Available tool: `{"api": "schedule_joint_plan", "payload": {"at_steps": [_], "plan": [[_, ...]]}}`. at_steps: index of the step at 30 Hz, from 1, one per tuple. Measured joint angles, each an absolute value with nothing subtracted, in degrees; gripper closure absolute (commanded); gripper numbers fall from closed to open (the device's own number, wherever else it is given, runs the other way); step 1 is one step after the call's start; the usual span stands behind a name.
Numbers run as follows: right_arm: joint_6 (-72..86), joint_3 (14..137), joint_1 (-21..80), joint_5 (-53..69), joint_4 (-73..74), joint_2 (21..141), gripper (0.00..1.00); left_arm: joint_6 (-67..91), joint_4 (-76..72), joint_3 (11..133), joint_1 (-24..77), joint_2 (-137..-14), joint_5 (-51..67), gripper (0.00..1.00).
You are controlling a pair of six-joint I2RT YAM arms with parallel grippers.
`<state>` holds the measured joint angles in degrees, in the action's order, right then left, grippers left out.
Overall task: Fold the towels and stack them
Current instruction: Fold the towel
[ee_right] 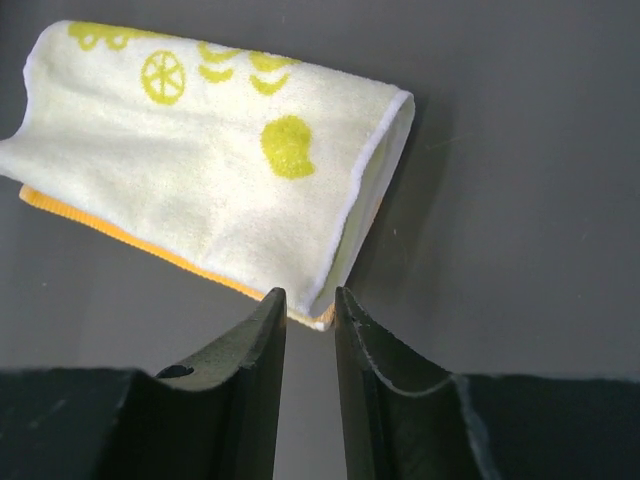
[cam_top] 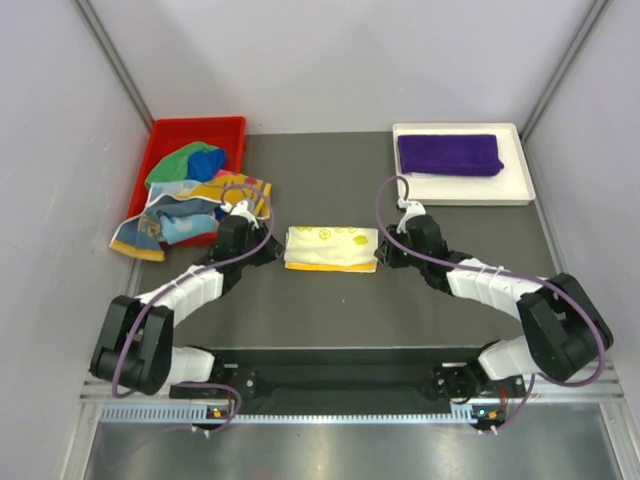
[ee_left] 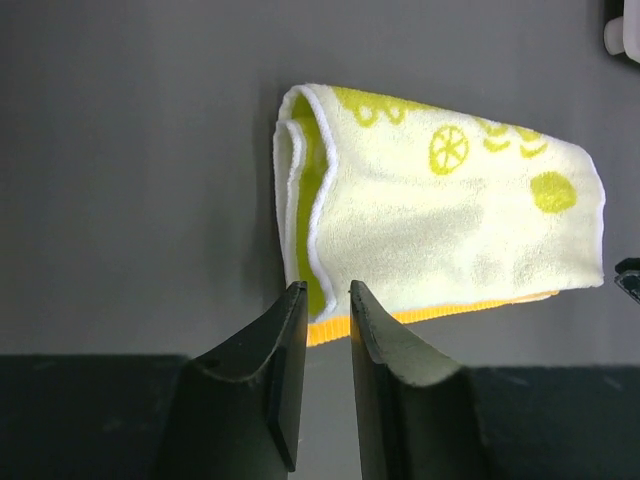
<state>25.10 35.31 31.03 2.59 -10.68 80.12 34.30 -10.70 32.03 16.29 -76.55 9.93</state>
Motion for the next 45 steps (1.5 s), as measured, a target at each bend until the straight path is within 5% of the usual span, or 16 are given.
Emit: {"api": "schedule_joint_plan", "payload": {"at_steps": [6, 13, 21, 28, 37, 45], "plan": [[25.28, 39.57, 31.11, 0.05, -2.44, 76.60, 0.73, 33.23, 0.71, 39.22, 17.76, -72.05, 5.85, 0.83], [27.27, 48.49, 33.69, -0.73, -1.32, 82.30, 0.75, 33.17, 5.23, 52.53, 24.25, -82.76, 0.75, 0.94], [31.62, 40.23, 34.39, 1.61, -5.32, 89.41, 0.75, 35.55, 9.13, 49.63, 26.02, -91.72, -5.54, 1.00], [33.63, 37.10, 34.44, 2.63, -10.13, 88.88, 0.74, 37.41, 8.58, 47.79, 25.93, -92.40, -7.09, 1.00], [33.06, 37.85, 33.47, -0.95, -1.48, 81.58, 0.50, 37.26, 9.54, 48.10, 25.96, -92.09, -7.05, 0.96], [31.68, 45.45, 31.57, -4.54, 3.18, 86.06, 0.42, 35.81, 14.46, 51.16, 25.96, -90.45, -6.17, 0.86]]}}
